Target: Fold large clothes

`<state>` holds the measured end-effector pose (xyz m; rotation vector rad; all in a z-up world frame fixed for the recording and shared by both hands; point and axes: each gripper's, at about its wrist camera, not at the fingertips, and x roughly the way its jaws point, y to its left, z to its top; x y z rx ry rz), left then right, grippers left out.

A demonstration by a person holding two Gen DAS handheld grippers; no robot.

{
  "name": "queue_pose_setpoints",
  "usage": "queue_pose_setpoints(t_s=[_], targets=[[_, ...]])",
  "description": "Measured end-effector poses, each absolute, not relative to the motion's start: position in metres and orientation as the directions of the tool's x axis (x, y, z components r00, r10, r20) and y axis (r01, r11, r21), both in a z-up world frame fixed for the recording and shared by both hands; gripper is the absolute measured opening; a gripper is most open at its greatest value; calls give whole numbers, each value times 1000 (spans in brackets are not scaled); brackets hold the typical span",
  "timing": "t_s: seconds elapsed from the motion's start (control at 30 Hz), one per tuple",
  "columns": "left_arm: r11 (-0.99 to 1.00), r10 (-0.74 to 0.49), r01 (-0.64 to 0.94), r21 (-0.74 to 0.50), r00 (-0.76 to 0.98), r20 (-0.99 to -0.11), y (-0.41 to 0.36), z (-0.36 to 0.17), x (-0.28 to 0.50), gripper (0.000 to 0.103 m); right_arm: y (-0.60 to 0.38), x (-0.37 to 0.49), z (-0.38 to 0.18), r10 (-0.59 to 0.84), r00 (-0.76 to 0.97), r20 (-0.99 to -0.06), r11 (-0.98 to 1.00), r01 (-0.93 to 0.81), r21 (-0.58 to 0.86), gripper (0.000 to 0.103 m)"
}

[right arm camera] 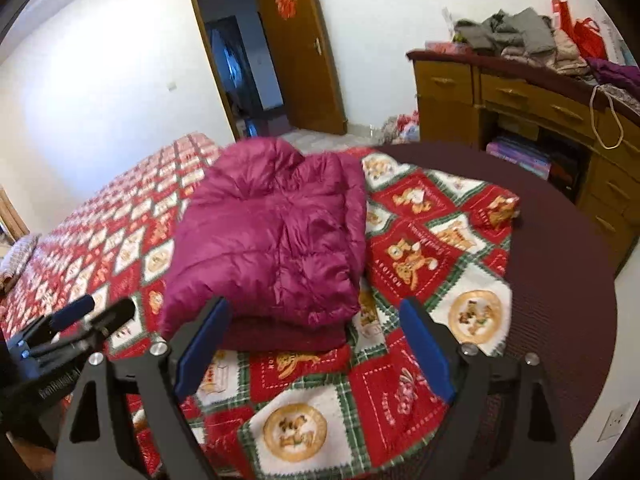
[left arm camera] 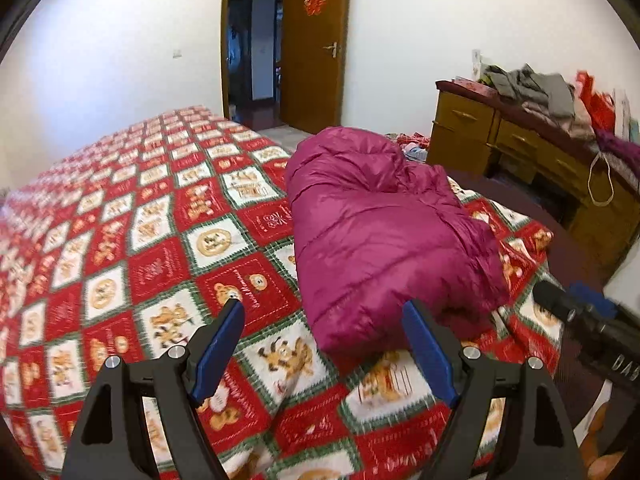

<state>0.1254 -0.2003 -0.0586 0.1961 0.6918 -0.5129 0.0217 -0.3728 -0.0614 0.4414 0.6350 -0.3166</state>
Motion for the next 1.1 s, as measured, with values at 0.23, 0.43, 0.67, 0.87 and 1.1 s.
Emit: queue_pose_setpoints(t_s=[0.23,0.43,0.67,0.87,1.1], targets=[[885,-361,463,37,736,-572,-189,-28,86,82,-361,-9,-21,-199,835,-513,881,382,280,99],[894,-353,446,33,748,-562,-188,-15,59,82,-358,-35,-7,-225,853,-471,871,393,295,101],[883,-371,466,59,768,-522,-191,-2,32,82,-355,-51,8,-246,875,-416,867,391,310,101],[893,-373,446,67,814,-446,-189,16,19,82,-351,-61,20,-275,898,-342,875,382,298,102],[900,-371,427,86,856,-360,-186,33,7,83,-340,-71,35,-355,904,-238,886,407,223,103]])
